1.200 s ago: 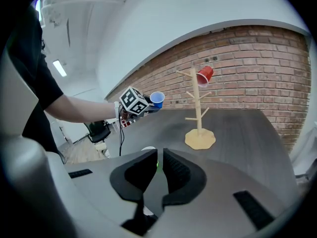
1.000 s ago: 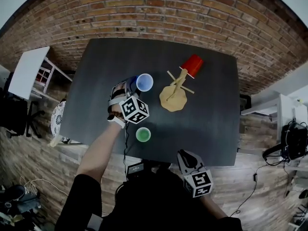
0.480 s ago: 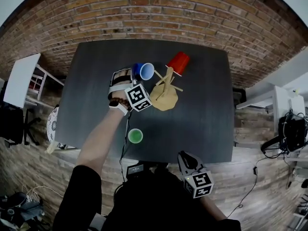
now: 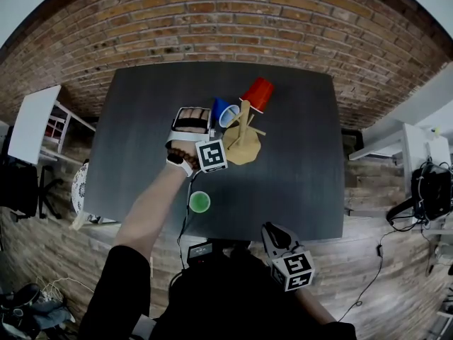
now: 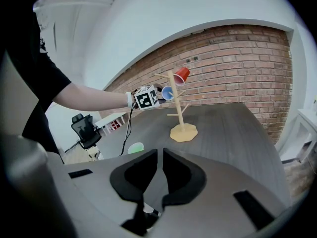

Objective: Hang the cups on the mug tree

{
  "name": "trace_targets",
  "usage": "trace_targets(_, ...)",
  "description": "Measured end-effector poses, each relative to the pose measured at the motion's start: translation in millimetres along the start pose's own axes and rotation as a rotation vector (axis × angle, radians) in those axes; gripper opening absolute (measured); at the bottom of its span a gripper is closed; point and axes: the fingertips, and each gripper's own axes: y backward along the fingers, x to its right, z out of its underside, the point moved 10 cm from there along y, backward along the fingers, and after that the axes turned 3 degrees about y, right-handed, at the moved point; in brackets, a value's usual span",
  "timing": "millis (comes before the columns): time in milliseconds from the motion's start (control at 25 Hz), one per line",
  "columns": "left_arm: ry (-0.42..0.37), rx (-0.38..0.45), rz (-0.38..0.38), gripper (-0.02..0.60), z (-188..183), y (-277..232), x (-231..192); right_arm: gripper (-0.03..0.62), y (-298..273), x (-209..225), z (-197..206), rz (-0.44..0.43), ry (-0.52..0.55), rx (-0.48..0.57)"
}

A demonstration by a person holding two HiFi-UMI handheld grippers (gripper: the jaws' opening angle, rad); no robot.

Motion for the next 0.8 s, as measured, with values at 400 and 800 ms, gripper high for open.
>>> trace_targets(400,-0.025,0.062,0.016,0.227,-8.5,7.8,18.3,0.057,1.1,1.1,3.5,0.004,-0.013,-0.003)
trace_targets(800,-0.073,0.084,0.028,0.227,-11.0,20.4,24.6,0.057,0.6,-1.3,3.1,0.007,-0.017,0.002)
